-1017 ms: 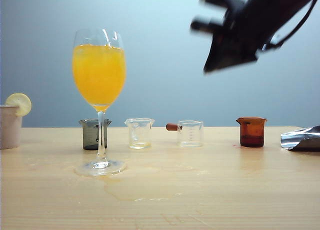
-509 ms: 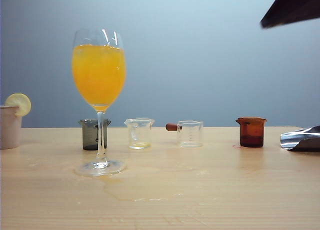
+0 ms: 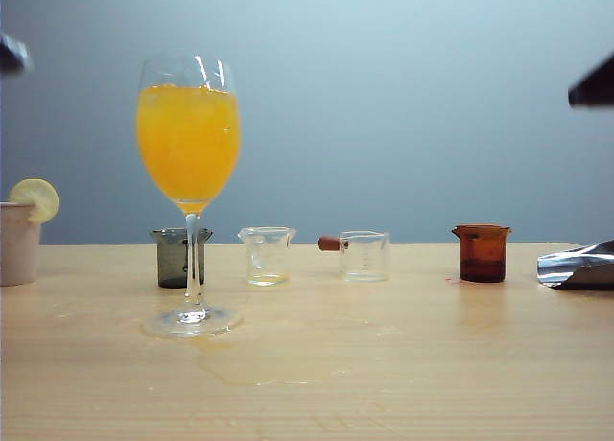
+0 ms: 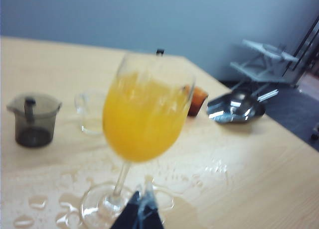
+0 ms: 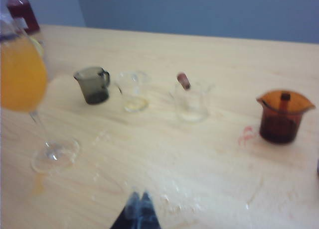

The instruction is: Pick up the third measuring cup from the left, pour the pineapple juice inside into the goblet, and finally put the measuring cup back in its original place.

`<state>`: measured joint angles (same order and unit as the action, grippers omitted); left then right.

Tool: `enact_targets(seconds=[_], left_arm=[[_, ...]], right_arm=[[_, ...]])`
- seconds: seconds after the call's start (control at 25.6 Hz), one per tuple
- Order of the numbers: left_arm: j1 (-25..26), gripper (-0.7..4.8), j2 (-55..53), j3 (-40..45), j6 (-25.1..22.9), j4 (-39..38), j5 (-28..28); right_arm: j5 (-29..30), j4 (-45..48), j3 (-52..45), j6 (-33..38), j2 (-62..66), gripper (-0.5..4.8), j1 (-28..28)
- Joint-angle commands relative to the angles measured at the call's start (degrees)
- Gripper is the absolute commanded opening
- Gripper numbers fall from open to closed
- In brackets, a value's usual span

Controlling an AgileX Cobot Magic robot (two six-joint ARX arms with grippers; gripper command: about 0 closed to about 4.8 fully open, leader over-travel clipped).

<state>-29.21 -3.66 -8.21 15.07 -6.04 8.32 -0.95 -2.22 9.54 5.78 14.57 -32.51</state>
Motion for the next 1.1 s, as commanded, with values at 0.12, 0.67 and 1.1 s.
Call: enact_targets(seconds=[0.12,0.67,1.1], left_arm=[[0.00,-0.05,0.02,5.31,-0.04,2.84,-0.20],[0.02,-0.04,0.04,7.78,0.81,1.42,-0.61],[2.21,-0.04,0.68,7.78,0.81,1.29,-0.55]], right_arm=[[-0.39,0.55,-3.87,3.28,-2.62,-0.01,-0.04],[-0.61,-1.92,-9.49,3.19,-2.62,-0.01,-0.02],[-0.50,-1.97,-9.49,3.21,-2.64,0.00,0.02]])
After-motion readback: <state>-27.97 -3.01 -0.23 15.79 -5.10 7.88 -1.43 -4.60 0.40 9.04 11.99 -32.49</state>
